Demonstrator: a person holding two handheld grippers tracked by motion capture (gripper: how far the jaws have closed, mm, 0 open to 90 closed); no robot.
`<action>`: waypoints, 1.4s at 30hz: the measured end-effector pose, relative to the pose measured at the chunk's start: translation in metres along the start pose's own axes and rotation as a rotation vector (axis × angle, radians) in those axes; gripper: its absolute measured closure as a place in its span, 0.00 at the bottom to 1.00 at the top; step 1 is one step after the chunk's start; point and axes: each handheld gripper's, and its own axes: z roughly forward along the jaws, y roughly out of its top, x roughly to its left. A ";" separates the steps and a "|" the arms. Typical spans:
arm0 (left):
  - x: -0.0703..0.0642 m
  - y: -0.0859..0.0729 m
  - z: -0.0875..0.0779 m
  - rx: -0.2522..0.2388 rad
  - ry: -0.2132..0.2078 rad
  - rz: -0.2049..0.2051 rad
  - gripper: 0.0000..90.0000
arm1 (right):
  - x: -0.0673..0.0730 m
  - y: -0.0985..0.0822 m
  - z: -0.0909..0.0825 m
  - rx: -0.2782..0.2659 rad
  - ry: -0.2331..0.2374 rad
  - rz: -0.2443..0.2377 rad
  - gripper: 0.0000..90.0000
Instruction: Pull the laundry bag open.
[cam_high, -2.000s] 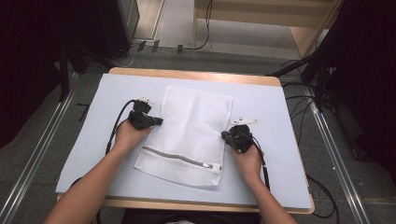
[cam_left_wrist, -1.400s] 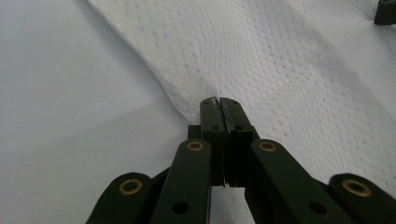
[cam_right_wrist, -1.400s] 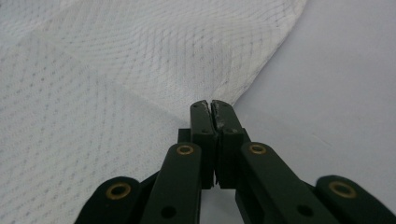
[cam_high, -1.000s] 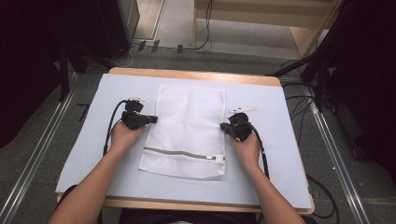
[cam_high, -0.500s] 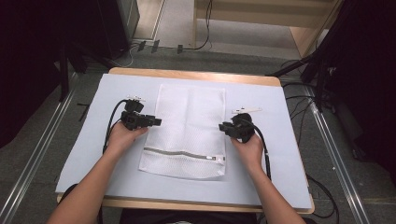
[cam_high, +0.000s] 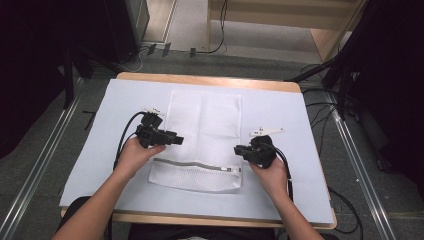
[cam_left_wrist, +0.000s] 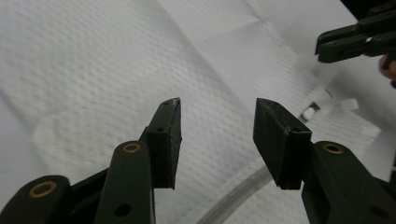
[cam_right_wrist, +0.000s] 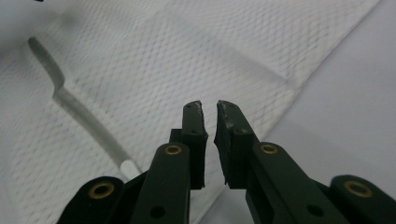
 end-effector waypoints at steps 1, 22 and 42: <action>-0.004 -0.001 0.002 0.004 -0.005 0.002 0.59 | 0.002 -0.002 0.000 0.004 0.000 -0.012 0.93; -0.067 -0.003 0.043 0.078 -0.093 0.152 0.67 | 0.025 -0.037 0.000 0.083 0.025 -0.027 1.00; -0.088 -0.008 0.100 0.189 -0.147 0.077 0.88 | 0.029 -0.050 0.001 0.030 -0.003 -0.114 1.00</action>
